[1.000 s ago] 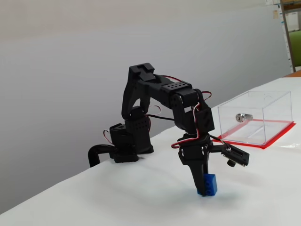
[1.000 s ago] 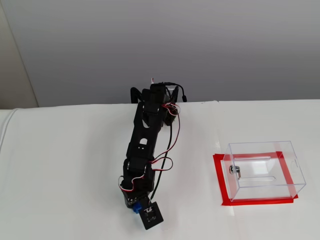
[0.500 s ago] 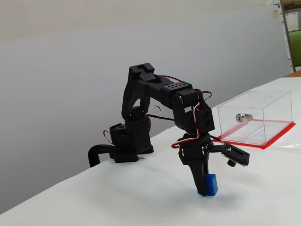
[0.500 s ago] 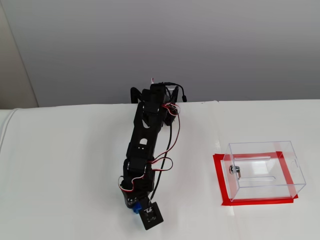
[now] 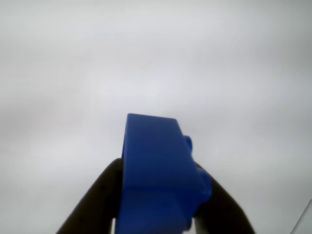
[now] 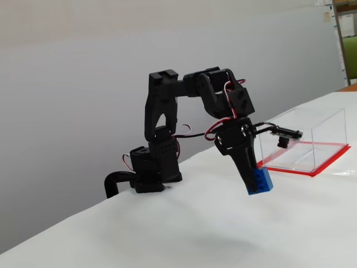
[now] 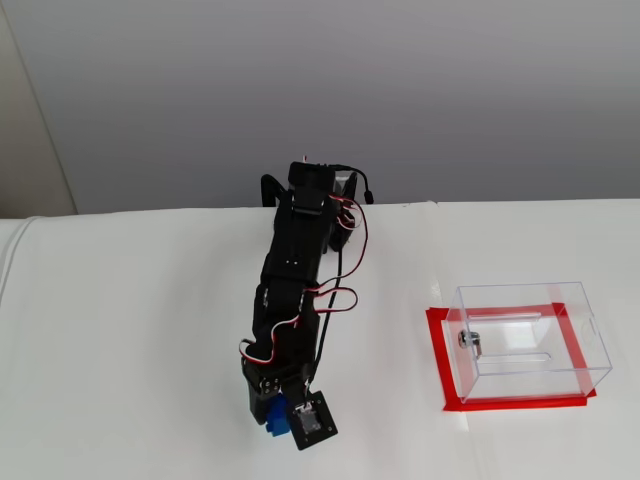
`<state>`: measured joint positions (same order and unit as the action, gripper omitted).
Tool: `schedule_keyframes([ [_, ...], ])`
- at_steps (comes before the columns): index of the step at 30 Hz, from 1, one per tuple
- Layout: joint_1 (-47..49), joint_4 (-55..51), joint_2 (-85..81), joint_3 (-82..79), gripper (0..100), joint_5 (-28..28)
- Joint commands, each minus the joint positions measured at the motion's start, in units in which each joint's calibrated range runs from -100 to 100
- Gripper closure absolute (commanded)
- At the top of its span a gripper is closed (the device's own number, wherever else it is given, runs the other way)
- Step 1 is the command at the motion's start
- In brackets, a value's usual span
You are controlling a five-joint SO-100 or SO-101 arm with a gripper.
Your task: Pick the blue lego brick and place it into the transparent box
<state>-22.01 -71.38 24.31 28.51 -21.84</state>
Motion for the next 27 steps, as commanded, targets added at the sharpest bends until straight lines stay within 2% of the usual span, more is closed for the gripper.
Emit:
schedule_keyframes([
  [1, 0.8, 0.7, -8.6, 3.2, 98, 0.2],
  [15, 5.1, 0.0, -19.3, 3.1, 98, 0.3],
  [25, 12.7, -0.2, -28.2, 2.4, 98, 0.5],
  [27, 14.8, -0.2, -29.3, 2.3, 98, 2.2],
])
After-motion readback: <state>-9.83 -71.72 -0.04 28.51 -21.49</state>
